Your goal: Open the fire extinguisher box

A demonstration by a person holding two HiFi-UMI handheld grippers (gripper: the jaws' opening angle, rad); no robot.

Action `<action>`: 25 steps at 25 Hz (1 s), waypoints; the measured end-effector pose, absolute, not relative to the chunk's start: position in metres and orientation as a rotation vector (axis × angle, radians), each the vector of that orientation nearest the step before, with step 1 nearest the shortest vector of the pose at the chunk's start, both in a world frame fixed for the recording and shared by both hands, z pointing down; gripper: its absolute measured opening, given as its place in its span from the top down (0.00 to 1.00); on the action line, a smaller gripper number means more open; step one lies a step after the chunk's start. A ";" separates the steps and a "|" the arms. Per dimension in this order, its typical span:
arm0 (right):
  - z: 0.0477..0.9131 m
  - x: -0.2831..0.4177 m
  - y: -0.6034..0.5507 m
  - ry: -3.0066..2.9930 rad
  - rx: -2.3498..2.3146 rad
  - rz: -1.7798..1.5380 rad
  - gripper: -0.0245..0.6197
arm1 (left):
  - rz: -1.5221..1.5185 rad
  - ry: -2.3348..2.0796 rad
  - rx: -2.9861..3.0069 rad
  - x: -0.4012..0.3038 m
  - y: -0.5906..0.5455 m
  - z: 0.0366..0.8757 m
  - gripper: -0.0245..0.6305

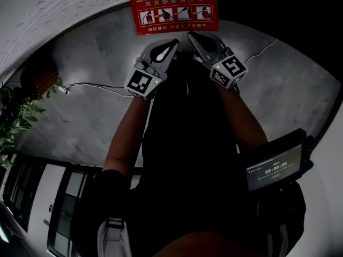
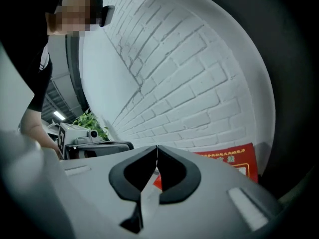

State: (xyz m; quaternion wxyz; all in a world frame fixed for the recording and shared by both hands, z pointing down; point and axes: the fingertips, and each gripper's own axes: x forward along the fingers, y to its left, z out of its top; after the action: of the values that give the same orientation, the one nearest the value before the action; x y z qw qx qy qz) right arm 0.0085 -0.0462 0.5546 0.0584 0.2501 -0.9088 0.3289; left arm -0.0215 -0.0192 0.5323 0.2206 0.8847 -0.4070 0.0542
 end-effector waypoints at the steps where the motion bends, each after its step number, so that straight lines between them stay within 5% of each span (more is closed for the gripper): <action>1: 0.569 0.010 -0.044 -2.738 0.763 1.017 0.95 | 0.153 -1.138 2.434 -0.021 -0.020 0.544 0.96; 16: 0.689 0.027 -0.033 -2.523 0.813 1.125 0.95 | 0.316 -1.174 2.345 -0.015 -0.020 0.640 0.96; 25: 0.747 0.025 -0.010 -2.360 0.806 1.601 0.86 | 0.348 -1.151 2.324 -0.005 -0.013 0.673 0.96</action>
State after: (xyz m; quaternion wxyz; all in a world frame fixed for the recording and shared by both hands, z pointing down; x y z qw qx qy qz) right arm 0.0250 -0.0097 0.7470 0.0888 0.2708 -0.7932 0.5382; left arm -0.0053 -0.0130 0.6726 0.2594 0.8577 -0.4249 0.1285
